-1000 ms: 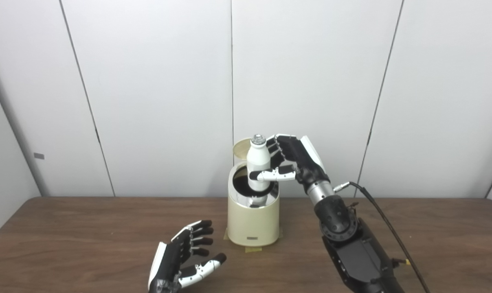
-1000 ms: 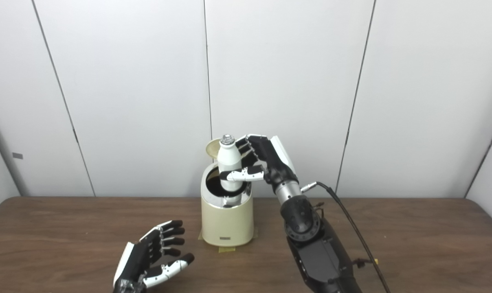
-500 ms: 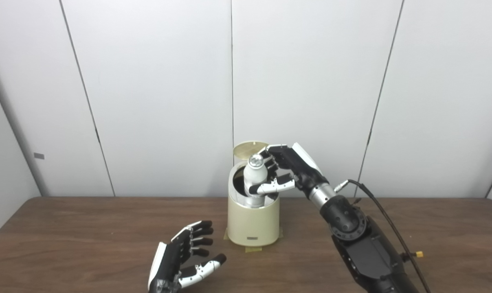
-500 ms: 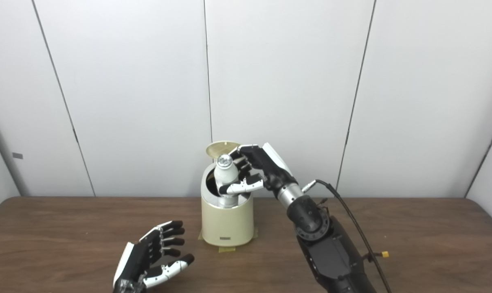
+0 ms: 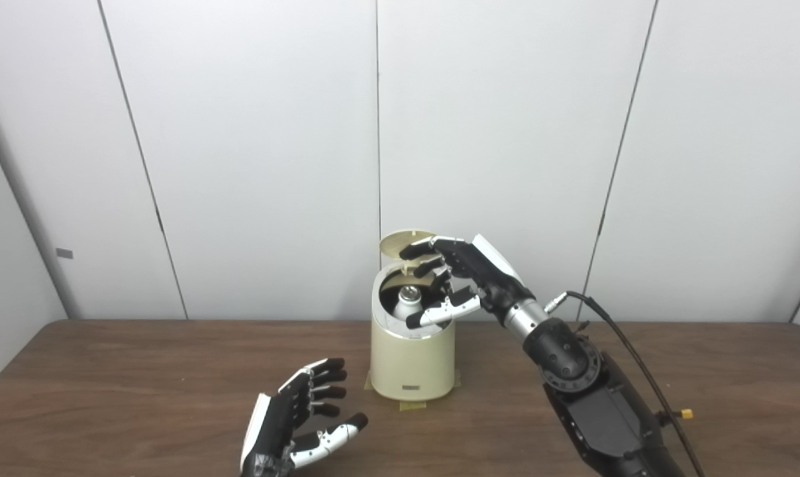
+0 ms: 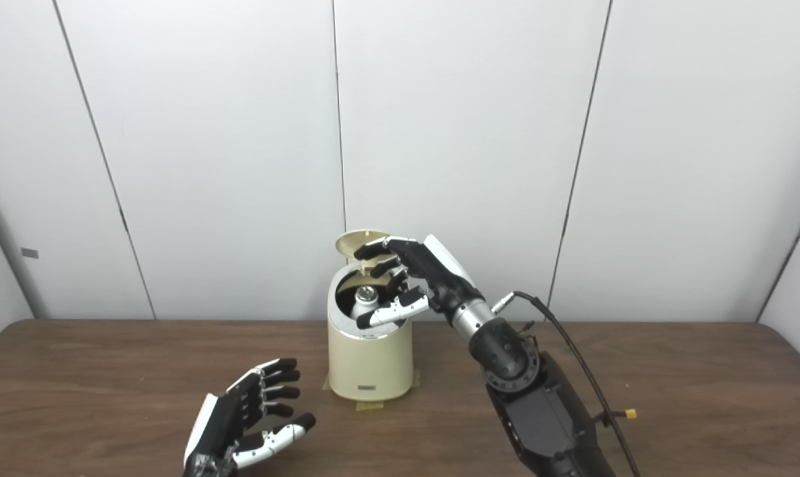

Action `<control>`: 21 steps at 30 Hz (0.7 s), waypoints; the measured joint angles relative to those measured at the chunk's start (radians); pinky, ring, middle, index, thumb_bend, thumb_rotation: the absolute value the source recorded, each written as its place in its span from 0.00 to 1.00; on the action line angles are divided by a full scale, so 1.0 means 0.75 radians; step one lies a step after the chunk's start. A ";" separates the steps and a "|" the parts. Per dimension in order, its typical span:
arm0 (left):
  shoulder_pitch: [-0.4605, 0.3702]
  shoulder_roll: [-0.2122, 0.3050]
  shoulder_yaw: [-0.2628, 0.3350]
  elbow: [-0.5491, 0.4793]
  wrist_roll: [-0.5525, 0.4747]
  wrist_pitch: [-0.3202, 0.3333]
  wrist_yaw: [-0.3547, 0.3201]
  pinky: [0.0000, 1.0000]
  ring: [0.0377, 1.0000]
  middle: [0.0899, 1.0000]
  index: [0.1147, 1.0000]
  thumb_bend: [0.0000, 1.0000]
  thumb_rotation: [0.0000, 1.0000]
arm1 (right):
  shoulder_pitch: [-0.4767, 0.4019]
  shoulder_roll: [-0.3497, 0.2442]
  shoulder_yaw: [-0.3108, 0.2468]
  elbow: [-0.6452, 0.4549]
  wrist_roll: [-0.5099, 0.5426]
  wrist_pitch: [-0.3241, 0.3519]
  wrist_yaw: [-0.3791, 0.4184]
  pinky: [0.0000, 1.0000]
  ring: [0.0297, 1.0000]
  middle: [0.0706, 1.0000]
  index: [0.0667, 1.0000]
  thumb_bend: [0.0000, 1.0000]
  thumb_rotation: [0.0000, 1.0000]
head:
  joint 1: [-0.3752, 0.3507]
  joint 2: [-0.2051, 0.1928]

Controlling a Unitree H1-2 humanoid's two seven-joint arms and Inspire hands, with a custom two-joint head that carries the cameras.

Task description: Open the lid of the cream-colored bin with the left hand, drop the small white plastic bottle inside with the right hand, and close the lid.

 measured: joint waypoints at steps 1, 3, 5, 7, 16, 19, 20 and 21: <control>0.000 0.000 -0.001 0.000 0.000 0.000 -0.001 0.62 0.69 0.74 0.75 0.68 0.01 | 0.002 -0.001 0.000 -0.004 0.000 0.000 0.002 0.47 0.63 0.77 0.64 0.79 0.00 | 0.000 0.000; 0.000 0.000 -0.002 0.000 0.000 0.000 -0.002 0.62 0.69 0.74 0.75 0.68 0.01 | 0.011 -0.002 -0.002 -0.021 0.000 0.000 0.002 0.46 0.60 0.75 0.63 0.79 0.00 | -0.002 0.000; 0.000 0.000 -0.002 0.000 0.000 0.000 -0.002 0.62 0.69 0.74 0.75 0.68 0.01 | 0.038 -0.002 -0.011 -0.081 0.005 -0.001 0.002 0.43 0.56 0.70 0.61 0.80 0.00 | -0.002 -0.002; 0.000 0.002 -0.003 0.000 0.000 0.000 -0.002 0.62 0.69 0.74 0.75 0.68 0.02 | 0.071 -0.003 -0.025 -0.155 0.009 -0.006 -0.002 0.41 0.52 0.66 0.60 0.78 0.00 | -0.002 -0.002; 0.000 0.011 -0.001 0.001 -0.006 -0.001 -0.007 0.61 0.69 0.74 0.75 0.68 0.01 | 0.259 -0.015 -0.192 -0.386 0.180 -0.112 -0.033 0.34 0.44 0.56 0.57 0.53 0.00 | -0.008 -0.004; 0.000 0.012 -0.001 0.001 -0.010 -0.001 -0.008 0.61 0.68 0.74 0.75 0.68 0.00 | 0.352 -0.020 -0.274 -0.394 0.289 -0.129 -0.034 0.36 0.44 0.57 0.60 0.53 0.00 | -0.006 -0.004; 0.000 0.013 -0.001 0.001 -0.010 -0.001 -0.008 0.61 0.68 0.74 0.75 0.68 0.00 | 0.388 -0.024 -0.290 -0.394 0.312 -0.131 -0.034 0.39 0.44 0.58 0.61 0.53 0.00 | -0.006 -0.002; 0.000 0.013 -0.001 0.000 -0.011 -0.001 -0.008 0.61 0.68 0.74 0.75 0.68 0.01 | 0.420 -0.026 -0.304 -0.394 0.326 -0.130 -0.034 0.40 0.44 0.60 0.63 0.53 0.00 | -0.006 -0.002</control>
